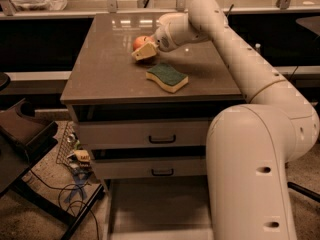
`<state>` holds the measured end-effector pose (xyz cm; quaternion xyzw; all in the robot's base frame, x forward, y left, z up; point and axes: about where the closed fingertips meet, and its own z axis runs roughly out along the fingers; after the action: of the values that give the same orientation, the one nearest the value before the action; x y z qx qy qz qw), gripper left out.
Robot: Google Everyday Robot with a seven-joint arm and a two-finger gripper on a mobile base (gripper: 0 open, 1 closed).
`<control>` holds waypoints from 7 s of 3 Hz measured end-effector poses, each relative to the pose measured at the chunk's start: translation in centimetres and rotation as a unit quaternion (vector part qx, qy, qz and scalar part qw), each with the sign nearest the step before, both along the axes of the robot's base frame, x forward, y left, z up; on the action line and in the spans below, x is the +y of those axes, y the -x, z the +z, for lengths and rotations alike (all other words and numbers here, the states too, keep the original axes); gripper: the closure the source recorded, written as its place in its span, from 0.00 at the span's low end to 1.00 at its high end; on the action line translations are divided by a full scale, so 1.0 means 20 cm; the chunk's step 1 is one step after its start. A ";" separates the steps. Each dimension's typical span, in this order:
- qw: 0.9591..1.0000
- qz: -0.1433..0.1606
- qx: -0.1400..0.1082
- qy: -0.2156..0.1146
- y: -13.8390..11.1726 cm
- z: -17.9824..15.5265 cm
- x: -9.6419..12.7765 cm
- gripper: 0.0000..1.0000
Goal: Place apple into bottom drawer
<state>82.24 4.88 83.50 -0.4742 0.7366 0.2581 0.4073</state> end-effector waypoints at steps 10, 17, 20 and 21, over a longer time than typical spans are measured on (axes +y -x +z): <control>0.987 -0.036 -0.030 0.151 1.36 -0.22 -1.37 1.00; 0.995 -0.019 -0.087 -0.046 2.05 -1.87 -1.08 1.00; 0.997 -0.018 -0.018 -0.066 2.06 -2.62 -1.03 1.00; 0.996 -0.022 -0.001 -0.090 2.03 -2.87 -0.96 1.00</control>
Offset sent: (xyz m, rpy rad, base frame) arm -0.0030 0.0128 0.0135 -0.0488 -0.0266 0.0458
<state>41.70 -14.42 26.06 -0.4200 0.7202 0.3137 0.4543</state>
